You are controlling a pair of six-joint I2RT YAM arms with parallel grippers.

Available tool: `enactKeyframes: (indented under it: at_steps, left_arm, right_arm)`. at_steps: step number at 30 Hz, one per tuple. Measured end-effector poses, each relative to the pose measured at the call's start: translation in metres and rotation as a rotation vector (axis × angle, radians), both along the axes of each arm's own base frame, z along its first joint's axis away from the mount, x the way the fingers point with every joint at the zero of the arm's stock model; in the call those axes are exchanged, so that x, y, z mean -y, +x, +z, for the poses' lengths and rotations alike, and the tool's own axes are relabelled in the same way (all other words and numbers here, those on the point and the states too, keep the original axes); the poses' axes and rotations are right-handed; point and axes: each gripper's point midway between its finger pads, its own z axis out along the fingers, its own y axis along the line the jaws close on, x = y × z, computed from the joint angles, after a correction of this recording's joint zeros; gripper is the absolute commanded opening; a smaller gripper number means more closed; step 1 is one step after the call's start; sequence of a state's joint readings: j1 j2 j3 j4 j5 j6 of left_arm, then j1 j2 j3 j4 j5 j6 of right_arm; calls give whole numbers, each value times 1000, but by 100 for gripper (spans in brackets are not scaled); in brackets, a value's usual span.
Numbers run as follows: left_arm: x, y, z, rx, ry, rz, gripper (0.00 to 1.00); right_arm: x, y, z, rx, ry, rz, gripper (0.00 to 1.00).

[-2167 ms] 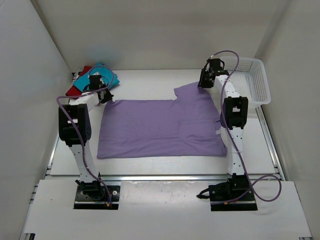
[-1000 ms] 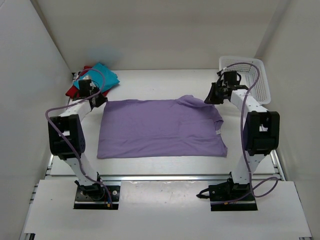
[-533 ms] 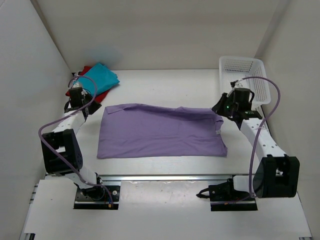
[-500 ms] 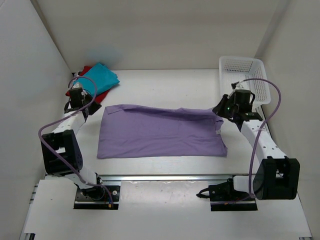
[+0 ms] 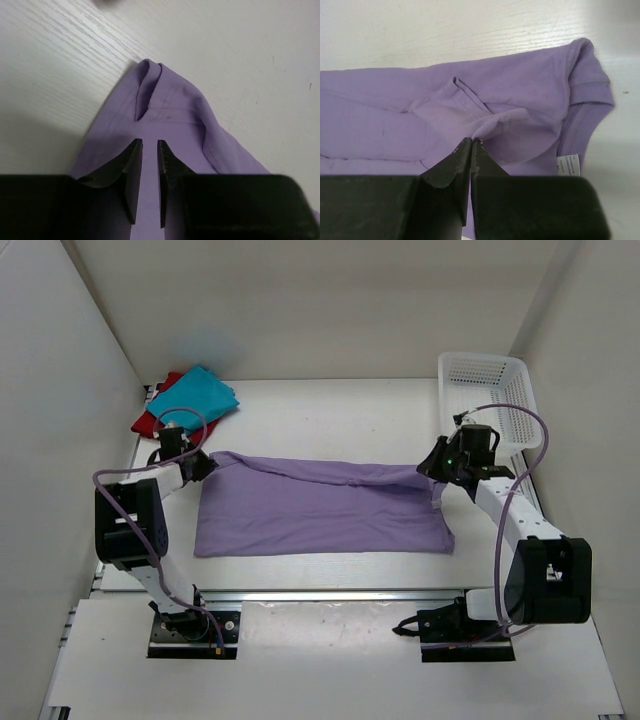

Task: Fold and stack the t-shirts
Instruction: Fold the other side of the tshirt into a rectangle

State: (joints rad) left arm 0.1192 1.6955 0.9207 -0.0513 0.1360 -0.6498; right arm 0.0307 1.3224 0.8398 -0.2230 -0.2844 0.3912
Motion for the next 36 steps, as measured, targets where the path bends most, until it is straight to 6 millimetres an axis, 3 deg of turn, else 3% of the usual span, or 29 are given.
enactKeyframes:
  at_steps: [3,9,20,33,36]
  left_arm:
    - [-1,3,-10,-14,4,18,36]
    - [3,16,-23,-33,7,27,33]
    - [-3,27,-23,-18,19,73,45]
    - [-4,36,-26,-14,23,79,33]
    - [-4,37,-28,-18,22,80,16]
  right_arm:
    - [-3,9,3,12,8,9,0]
    - [-8,16,6,34,23,26,0]
    - [-16,17,11,55,41,56,1]
    - [-23,17,14,70,53,83,0]
    - [-24,18,15,75,55,85,0]
